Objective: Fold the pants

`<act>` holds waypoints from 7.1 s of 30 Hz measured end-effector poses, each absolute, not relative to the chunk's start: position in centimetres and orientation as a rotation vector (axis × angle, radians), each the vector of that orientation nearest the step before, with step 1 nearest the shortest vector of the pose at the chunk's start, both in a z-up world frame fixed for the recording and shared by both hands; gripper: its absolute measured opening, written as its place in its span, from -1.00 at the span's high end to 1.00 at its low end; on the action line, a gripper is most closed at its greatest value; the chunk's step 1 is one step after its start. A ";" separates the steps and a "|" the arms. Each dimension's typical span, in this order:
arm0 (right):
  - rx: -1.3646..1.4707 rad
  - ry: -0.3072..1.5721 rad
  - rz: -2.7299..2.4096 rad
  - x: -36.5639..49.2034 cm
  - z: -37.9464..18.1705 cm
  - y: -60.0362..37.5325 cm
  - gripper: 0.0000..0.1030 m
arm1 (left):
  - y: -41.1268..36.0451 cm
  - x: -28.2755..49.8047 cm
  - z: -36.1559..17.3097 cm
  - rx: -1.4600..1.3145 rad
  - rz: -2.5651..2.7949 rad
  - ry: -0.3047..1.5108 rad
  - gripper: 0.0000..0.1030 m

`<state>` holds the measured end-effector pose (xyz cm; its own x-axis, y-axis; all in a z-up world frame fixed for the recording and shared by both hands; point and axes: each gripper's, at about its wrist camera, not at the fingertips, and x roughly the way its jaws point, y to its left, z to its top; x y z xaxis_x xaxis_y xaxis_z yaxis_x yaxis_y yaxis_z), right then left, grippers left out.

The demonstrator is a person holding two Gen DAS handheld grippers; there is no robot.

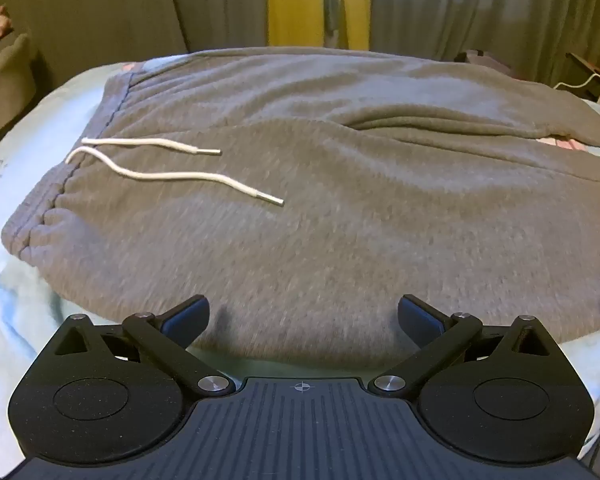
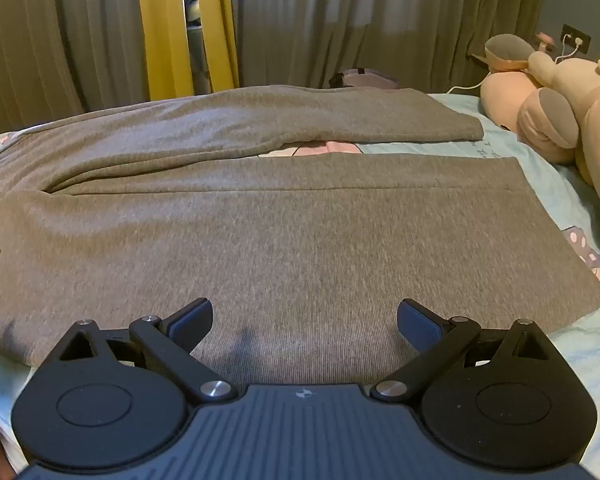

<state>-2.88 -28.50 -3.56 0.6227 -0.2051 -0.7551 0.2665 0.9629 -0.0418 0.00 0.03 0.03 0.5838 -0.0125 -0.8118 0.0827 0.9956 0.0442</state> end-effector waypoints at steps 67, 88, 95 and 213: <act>0.074 0.867 -0.276 -2.7 -3.9 -28.5 -0.92 | 0.5 0.0 -0.7 0.069 -0.047 0.968 -1.00; 0.073 0.870 -0.278 -2.8 -4.3 -28.5 -0.92 | 0.5 0.0 -0.5 0.065 -0.046 0.973 -1.00; 0.073 0.874 -0.281 -2.8 -4.4 -28.6 -0.92 | 0.5 0.1 -0.5 0.058 -0.045 0.976 -1.00; 0.423 0.888 -0.766 43.8 -10.1 -46.1 -0.66 | 9.2 12.1 -6.3 -0.217 0.509 0.647 -1.00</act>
<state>43.78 -46.05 -10.09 0.3970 -0.4178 -0.8172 0.7474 0.6639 0.0236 12.14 9.18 -6.26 0.6815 0.3833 -0.6234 -0.5155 0.8561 -0.0372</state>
